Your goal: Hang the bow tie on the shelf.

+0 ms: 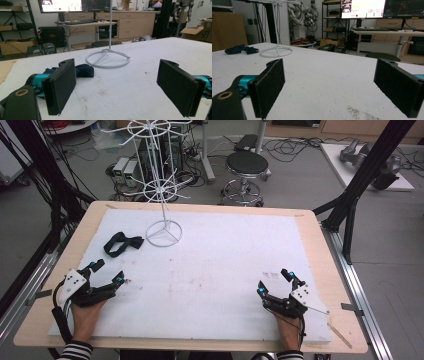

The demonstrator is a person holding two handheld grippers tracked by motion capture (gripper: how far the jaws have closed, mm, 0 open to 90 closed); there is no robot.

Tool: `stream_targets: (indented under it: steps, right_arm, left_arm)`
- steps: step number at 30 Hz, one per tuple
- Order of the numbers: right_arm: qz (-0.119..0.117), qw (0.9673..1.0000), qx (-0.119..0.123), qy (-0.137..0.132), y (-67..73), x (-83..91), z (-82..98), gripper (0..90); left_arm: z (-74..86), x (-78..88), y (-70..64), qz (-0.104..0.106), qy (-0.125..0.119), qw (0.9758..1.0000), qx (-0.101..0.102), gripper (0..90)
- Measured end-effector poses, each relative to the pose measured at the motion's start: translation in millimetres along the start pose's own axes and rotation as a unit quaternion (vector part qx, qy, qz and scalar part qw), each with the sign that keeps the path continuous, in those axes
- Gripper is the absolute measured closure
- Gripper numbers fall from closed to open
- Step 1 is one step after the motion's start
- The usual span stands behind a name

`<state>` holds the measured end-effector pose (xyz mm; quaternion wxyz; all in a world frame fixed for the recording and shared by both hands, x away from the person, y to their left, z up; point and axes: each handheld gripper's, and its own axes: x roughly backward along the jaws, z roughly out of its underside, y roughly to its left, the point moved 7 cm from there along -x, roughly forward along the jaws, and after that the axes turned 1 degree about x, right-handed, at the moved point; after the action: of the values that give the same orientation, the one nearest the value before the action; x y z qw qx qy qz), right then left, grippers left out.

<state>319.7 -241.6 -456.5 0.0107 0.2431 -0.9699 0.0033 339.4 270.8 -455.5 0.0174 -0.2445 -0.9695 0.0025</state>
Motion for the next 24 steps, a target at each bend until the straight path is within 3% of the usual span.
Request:
stream_targets:
  steps: [10,17,24]
  right_arm:
    - [0.000,1.0000,-0.001,-0.001,-0.2,-0.1,-0.2,9.1]
    - [0.000,1.0000,0.000,0.000,-0.2,-0.2,-0.1,9.1]
    - [0.000,1.0000,0.002,-0.002,0.3,0.2,-0.3,9.0]
  left_arm:
    - [1.1,-3.0,-0.4,0.001,0.016,0.9999,-0.003,16.9]
    - [0.8,-3.3,0.7,0.002,0.016,0.9998,0.007,16.4]
    - [-6.6,-6.9,7.8,0.002,0.038,0.9993,0.001,16.4]
